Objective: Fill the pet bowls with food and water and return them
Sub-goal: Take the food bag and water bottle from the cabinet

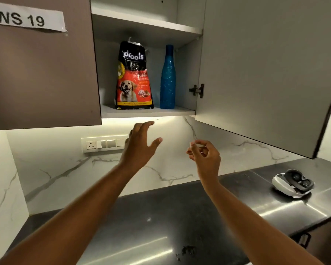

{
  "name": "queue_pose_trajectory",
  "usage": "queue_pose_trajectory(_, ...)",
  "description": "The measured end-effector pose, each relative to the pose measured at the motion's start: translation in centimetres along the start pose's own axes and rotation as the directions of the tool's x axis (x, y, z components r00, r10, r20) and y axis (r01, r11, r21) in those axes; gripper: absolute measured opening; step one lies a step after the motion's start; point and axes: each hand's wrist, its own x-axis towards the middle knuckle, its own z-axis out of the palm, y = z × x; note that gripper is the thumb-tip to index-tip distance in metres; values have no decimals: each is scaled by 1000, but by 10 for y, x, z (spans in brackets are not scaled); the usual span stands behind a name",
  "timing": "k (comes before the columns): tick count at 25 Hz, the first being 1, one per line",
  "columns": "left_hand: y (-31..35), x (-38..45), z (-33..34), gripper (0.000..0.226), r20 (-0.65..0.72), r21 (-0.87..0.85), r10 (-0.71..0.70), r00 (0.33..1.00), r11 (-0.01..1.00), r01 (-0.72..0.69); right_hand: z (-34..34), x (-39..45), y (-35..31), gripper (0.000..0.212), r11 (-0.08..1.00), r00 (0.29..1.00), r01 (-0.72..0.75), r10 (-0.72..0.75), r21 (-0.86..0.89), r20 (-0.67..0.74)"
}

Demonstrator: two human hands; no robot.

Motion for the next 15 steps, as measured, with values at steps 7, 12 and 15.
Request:
queue_pose_trajectory(7,-77,108,-27,59,-153,-55,-7,988,998,-2,126,89,-20,32,984,972,173,-164,-37,169)
queue_pose_trajectory(12,-116,183,-28,72,-132,-176,-124,983,979,100,190,151,-30,46,981,955,176,-151,-78,254)
queue_pose_trajectory(15,-131,216,-16,86,-70,-204,-230,971,956,212,218,190,-17,72,970,932,136,-58,-199,357)
